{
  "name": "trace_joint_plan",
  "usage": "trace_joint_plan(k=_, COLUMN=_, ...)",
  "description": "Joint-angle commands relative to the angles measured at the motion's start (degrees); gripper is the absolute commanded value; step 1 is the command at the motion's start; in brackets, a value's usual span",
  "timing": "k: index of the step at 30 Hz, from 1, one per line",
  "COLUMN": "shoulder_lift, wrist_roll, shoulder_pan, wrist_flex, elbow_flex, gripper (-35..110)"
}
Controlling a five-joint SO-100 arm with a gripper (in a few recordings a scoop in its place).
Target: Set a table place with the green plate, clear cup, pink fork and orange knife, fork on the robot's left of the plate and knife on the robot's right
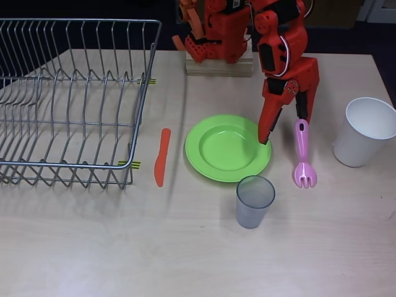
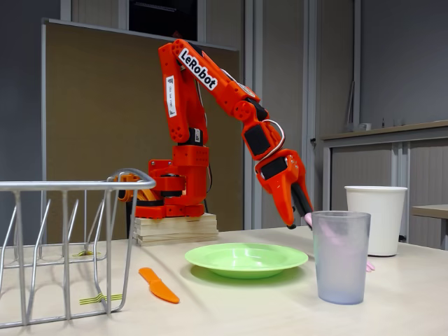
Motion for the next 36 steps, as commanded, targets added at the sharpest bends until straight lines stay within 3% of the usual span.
trace_joint_plan(k=1, shoulder_lift=1.9, wrist_roll=9.4, shoulder_pan=-2.4, wrist_flex=0.4, elbow_flex=0.9, gripper=54)
trace_joint_plan(k=4, shoulder_lift=1.6, wrist_roll=12.7, shoulder_pan=-4.0, wrist_flex=1.3, elbow_flex=1.1, gripper=58)
trace_joint_plan(k=10, shoulder_lift=1.5, wrist_roll=15.0, shoulder_pan=-0.8, wrist_flex=2.9, elbow_flex=1.1, gripper=48)
trace_joint_plan(k=14, shoulder_lift=1.3, wrist_roll=33.9, shoulder_pan=0.4, wrist_flex=8.3, elbow_flex=0.4, gripper=48)
trace_joint_plan(k=23, shoulder_lift=-1.1, wrist_roll=44.6, shoulder_pan=0.6, wrist_flex=10.5, elbow_flex=-1.1, gripper=46)
trace_joint_plan(k=32, shoulder_lift=-1.7, wrist_roll=50.2, shoulder_pan=0.5, wrist_flex=15.1, elbow_flex=-2.3, gripper=46)
trace_joint_plan(k=36, shoulder_lift=-1.7, wrist_roll=45.7, shoulder_pan=2.9, wrist_flex=16.7, elbow_flex=-3.7, gripper=46)
